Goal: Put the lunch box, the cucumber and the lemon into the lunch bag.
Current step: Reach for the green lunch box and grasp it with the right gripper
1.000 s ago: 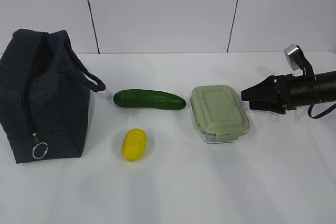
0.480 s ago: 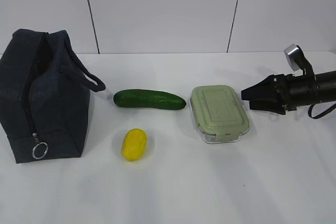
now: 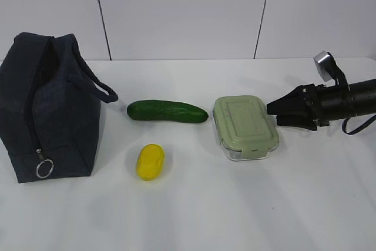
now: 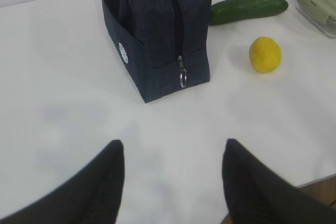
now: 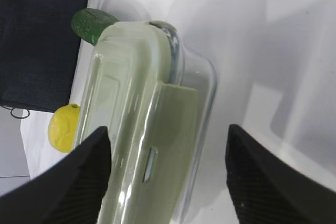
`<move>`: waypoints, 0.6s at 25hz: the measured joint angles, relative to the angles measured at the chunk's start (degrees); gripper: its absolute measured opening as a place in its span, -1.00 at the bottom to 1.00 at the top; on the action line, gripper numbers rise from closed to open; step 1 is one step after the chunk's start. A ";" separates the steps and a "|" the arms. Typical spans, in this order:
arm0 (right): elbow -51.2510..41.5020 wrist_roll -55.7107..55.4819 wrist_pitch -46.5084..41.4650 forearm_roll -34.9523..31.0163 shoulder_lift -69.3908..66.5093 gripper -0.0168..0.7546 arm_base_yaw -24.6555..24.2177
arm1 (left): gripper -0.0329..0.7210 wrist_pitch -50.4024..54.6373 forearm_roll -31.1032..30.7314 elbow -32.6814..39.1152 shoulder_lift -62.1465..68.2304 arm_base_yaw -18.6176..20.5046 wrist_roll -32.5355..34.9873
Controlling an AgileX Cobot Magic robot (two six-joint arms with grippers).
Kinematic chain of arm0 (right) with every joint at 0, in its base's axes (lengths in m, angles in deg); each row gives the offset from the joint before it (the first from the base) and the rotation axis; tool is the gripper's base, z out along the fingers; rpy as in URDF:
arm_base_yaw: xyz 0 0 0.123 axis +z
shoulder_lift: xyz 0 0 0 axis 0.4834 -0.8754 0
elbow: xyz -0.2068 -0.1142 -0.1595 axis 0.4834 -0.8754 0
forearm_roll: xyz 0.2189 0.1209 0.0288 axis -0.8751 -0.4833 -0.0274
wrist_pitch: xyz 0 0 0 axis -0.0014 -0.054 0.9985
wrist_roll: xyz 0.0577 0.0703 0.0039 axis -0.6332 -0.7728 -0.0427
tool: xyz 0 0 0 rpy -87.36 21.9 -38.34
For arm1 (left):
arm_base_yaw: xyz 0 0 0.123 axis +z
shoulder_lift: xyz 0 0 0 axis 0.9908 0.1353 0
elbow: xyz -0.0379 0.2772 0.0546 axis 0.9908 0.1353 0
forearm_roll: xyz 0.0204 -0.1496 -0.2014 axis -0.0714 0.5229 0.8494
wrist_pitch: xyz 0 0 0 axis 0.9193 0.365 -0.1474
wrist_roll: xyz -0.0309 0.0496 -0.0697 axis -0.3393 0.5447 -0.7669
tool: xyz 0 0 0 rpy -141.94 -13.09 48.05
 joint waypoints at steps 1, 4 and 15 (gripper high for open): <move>0.00 -0.34 0.00 0.25 0.00 0.39 0.00 | 0.23 0.00 0.00 0.00 0.00 0.00 0.00; 0.00 -2.33 0.00 1.67 0.00 0.39 0.00 | 0.23 0.00 0.00 0.00 0.00 0.00 0.00; 0.09 -5.53 0.00 2.58 0.00 0.39 0.00 | 0.23 0.00 0.00 0.00 0.00 0.00 0.00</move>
